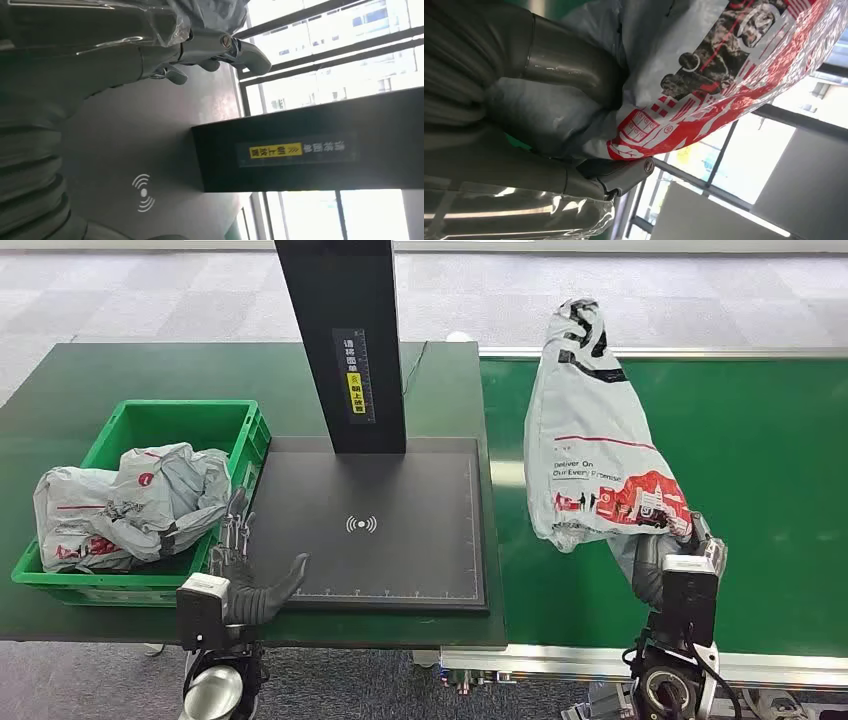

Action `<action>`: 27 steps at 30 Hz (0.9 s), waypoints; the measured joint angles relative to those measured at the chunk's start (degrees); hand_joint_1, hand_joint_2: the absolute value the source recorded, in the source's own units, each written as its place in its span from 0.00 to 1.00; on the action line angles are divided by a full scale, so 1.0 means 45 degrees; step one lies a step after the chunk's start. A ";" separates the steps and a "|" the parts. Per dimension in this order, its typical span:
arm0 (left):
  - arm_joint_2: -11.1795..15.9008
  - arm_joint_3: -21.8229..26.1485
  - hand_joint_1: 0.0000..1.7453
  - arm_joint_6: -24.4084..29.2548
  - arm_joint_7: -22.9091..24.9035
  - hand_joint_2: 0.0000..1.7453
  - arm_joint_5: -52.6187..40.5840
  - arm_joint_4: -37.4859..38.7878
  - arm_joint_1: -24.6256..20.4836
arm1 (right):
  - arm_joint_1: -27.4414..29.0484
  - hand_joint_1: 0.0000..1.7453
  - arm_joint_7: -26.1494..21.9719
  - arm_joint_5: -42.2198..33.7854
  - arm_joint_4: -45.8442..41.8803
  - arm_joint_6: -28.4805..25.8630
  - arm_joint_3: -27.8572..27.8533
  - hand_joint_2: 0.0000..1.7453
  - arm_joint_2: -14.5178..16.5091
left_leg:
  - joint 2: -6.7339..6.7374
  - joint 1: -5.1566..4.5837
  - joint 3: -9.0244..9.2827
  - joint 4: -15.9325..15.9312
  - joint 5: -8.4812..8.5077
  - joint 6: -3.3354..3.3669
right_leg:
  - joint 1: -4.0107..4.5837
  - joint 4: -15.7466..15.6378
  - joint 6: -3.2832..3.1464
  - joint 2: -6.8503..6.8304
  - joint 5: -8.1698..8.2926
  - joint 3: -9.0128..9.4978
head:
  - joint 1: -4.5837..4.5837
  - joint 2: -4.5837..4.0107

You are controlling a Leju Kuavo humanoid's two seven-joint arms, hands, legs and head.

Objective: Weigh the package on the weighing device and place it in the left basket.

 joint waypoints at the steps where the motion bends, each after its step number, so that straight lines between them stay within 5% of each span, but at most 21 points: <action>1: -0.0038 0.0000 0.00 0.0099 -0.0067 1.00 0.0054 -0.0002 -0.0027 | -0.0115 1.00 0.0084 0.0228 0.0013 0.0231 0.0161 1.00 -0.0023 | 0.0003 0.0000 -0.0006 -0.0001 0.0000 0.0000 | 0.0000 0.0001 -0.0001 0.0001 0.0001 0.0006 | 0.0000 0.0000; 6: -0.0294 -0.0067 0.00 0.1011 -0.0420 1.00 0.1018 0.0044 -0.0543 | -0.2784 1.00 0.0418 0.2635 0.2102 0.3083 0.2628 1.00 -0.0059 | 0.0121 0.0002 0.0021 -0.0003 0.0031 -0.0004 | 0.0004 0.0003 -0.0036 0.0087 0.0062 -0.0015 | -0.0002 0.0000; 10: -0.0392 -0.0191 0.00 0.2002 -0.0598 1.00 0.2158 0.0256 -0.0937 | -0.4799 1.00 0.0075 0.2176 0.4643 0.4277 0.4971 1.00 0.0435 | 0.0046 0.0016 0.0017 -0.0001 0.0080 -0.0007 | 0.0019 0.0005 -0.0031 0.0033 0.0074 -0.0014 | -0.0011 0.0000; 19: -0.0381 -0.0168 0.00 0.3388 -0.0423 1.00 0.3832 0.0927 -0.1701 | -0.6519 1.00 0.1770 0.0631 0.7819 0.6631 0.8495 1.00 0.1066 | 0.0043 0.0019 -0.0013 -0.0001 0.0078 -0.0009 | 0.0022 0.0009 -0.0031 0.0026 0.0072 -0.0033 | -0.0010 0.0000; 27: -0.0323 -0.0362 0.00 0.3540 -0.0406 1.00 0.3888 0.1596 -0.2126 | -0.7297 1.00 0.3090 0.1041 0.9959 0.8147 1.0527 1.00 0.1171 | 0.0041 0.0017 -0.0010 0.0001 0.0077 -0.0008 | 0.0021 0.0007 -0.0031 0.0025 0.0072 -0.0033 | -0.0011 0.0000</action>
